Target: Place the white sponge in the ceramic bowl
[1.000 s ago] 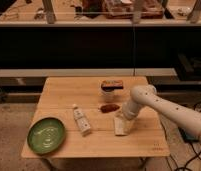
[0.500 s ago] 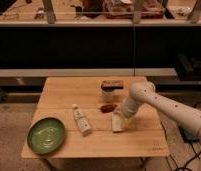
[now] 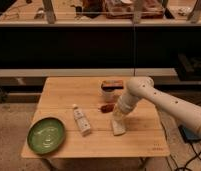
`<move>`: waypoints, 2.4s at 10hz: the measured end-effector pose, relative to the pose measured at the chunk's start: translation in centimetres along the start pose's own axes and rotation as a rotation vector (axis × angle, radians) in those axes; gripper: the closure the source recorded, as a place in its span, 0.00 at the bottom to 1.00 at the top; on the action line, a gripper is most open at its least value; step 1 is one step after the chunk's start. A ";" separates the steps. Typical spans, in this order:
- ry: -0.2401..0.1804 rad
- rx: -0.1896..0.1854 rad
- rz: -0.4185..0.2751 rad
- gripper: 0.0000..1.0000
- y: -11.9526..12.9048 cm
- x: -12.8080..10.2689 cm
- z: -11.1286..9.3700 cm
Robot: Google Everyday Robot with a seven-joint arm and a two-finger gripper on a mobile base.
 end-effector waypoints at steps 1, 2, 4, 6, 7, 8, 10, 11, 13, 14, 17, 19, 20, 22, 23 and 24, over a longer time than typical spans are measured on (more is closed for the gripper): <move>-0.009 0.005 -0.043 0.92 -1.1 -1.7 -2.2; -0.016 0.007 -0.070 0.96 -1.8 -3.0 -3.3; -0.019 0.012 -0.152 0.97 -3.8 -7.1 -5.4; -0.009 0.006 -0.230 0.97 -4.7 -11.1 -5.7; -0.010 0.003 -0.272 0.97 -5.5 -13.7 -5.6; -0.016 0.002 -0.312 0.97 -6.1 -16.1 -5.4; -0.036 -0.002 -0.393 0.97 -7.3 -20.4 -4.1; -0.046 -0.002 -0.439 0.97 -7.9 -22.6 -3.1; -0.053 0.001 -0.504 0.97 -7.9 -24.8 -0.4; -0.057 0.003 -0.538 0.97 -8.0 -26.1 1.2; -0.088 0.003 -0.626 0.97 -7.8 -31.0 6.7; -0.088 0.036 -0.668 0.89 -5.7 -33.1 9.2; -0.091 0.038 -0.671 0.80 -4.7 -33.7 9.6; -0.101 0.006 -0.682 0.60 -4.0 -35.0 10.3; -0.102 0.007 -0.681 0.49 -4.4 -35.2 10.4; -0.100 0.014 -0.674 0.40 -5.0 -35.0 10.6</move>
